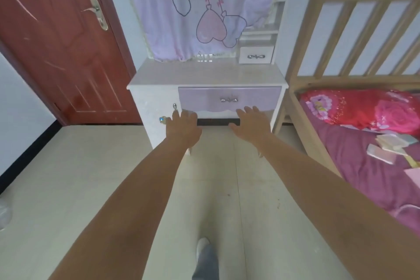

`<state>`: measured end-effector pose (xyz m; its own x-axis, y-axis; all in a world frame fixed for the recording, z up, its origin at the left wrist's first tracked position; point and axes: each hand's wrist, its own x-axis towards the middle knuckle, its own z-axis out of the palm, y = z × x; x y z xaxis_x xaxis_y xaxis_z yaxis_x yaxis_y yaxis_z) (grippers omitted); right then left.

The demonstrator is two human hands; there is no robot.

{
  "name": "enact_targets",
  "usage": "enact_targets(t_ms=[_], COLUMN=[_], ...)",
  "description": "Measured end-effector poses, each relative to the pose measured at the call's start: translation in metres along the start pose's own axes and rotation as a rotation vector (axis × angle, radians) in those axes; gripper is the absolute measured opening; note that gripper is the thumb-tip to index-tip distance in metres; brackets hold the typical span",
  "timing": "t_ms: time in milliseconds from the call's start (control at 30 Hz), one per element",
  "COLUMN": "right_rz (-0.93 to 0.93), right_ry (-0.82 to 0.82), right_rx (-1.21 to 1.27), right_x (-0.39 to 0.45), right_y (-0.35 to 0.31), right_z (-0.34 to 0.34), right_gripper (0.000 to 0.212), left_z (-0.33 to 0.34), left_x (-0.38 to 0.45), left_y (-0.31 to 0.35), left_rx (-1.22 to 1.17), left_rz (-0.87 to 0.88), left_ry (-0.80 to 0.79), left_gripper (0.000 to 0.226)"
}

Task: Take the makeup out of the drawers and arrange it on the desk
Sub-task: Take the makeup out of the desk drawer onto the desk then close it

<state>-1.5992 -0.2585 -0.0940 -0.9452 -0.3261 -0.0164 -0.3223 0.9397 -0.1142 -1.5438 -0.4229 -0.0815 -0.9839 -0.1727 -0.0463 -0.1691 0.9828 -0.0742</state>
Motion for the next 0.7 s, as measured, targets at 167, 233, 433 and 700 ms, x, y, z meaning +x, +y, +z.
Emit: enact_targets(t_ms=[167,233,433,700], right_rz=[0.075,0.089,0.218,0.429], right_ry=[-0.05,-0.068,-0.179,-0.34], right_rx=[0.013,0.009,0.074,0.334], right_x=[0.135,0.172,0.293,0.437], right_y=[-0.001,0.002,0.016,0.039], right_z=[0.026,0.035,0.063,0.145], right_gripper=[0.053,0.053,0.051,0.046], left_z=[0.021,0.026,0.039,0.11], left_x=[0.144,0.189,0.327,0.481], left_y=[-0.034,-0.043,-0.054,-0.059], left_rx=[0.004,0.002,0.004,-0.046], left_rz=[0.059,0.064,0.135,0.13], left_ry=[-0.011,-0.042,-0.099,-0.161], left_gripper=[0.042,0.042,0.046,0.048])
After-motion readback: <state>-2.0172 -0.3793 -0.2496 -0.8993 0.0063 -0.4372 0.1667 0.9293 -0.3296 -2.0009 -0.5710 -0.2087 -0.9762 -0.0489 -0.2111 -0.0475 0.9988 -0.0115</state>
